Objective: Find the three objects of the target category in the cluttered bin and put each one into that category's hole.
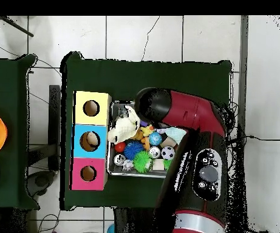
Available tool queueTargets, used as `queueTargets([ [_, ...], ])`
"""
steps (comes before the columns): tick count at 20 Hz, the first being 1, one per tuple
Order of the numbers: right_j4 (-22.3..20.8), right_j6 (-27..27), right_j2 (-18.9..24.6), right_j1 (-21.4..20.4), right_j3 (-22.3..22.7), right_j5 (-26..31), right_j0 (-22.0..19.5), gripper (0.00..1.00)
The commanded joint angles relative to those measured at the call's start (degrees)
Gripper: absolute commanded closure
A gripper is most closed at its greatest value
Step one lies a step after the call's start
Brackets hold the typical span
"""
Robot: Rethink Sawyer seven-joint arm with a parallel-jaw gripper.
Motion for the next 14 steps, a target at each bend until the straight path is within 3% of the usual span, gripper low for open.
queueTargets([
  [1, 2.4, 25.57, -1.66, 2.79, 9.08, -10.39, 0.47, 0.0],
  [4, 2.22, 25.09, -0.74, 5.29, 5.18, -7.25, 0.19, 0.0],
  [7, 1.99, 23.49, 1.85, 6.79, 3.17, -8.43, -1.25, 0.0],
  [14, 2.68, 22.44, 4.25, 5.76, 1.79, -7.24, -1.63, 0.0],
])
